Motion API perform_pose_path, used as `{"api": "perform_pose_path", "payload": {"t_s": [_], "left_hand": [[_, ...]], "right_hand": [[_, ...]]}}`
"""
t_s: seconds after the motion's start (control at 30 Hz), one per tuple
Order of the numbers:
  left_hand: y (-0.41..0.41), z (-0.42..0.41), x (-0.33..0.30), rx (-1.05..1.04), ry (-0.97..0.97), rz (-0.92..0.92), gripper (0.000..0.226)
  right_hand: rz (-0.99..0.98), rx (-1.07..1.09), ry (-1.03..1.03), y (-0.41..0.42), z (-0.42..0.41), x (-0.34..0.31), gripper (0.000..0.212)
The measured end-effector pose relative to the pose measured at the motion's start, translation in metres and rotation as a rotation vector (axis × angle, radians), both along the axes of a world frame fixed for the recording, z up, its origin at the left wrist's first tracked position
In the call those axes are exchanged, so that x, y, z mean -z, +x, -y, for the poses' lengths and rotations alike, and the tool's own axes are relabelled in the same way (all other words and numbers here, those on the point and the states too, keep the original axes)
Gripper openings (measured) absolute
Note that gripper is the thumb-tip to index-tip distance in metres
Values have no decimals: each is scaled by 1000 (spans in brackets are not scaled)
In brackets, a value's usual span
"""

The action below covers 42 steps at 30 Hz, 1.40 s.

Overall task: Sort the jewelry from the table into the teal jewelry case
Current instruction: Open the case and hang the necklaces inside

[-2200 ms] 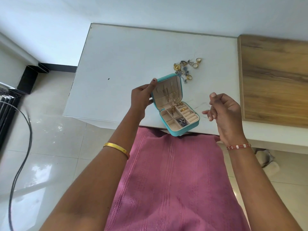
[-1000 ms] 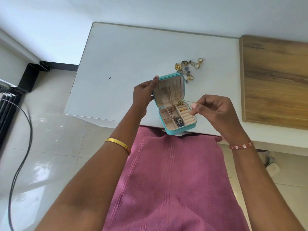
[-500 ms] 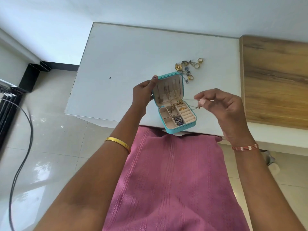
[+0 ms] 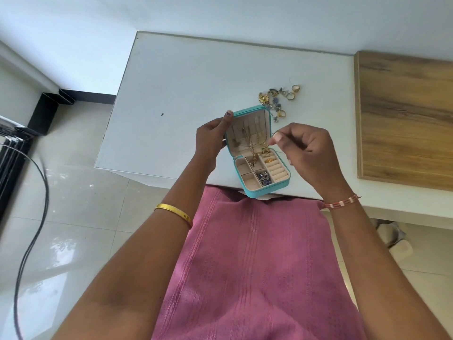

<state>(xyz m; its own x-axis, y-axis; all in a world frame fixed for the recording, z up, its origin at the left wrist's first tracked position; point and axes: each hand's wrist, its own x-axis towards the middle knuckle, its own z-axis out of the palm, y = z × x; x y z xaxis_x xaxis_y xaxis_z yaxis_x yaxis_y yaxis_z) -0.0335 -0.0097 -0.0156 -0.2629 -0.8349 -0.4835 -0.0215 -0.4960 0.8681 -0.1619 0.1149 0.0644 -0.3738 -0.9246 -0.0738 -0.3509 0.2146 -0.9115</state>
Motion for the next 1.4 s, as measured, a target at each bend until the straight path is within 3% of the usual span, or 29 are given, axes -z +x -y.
{"api": "perform_pose_path", "payload": {"t_s": [0.1,0.17,0.43,0.73,0.97,1.27,1.4], "left_hand": [[0,0,1,-17,1,4,23],[0,0,0,-26,4,3,22],[-2,-1,-2,-8,-9,12,24],[-2,-1,-2,-6,-9,2,25],[-2,-3,-4,-3,-26,7,24],[-4,-8,-7,17,-51,19,22],[-4,-7,-5,25,-39,-4,21]], "right_hand": [[226,-32,-113,-3,-4,-6,14],[257,-30,-96,-5,-6,-7,15],[-67,-114,197,1,-1,10,13],[-468,-555,540,9,3,-4,18],[-648,-488,542,18,1,-4,21],[-633,-494,454,22,30,6,23],[-294,-358,298,17,30,0,14]]}}
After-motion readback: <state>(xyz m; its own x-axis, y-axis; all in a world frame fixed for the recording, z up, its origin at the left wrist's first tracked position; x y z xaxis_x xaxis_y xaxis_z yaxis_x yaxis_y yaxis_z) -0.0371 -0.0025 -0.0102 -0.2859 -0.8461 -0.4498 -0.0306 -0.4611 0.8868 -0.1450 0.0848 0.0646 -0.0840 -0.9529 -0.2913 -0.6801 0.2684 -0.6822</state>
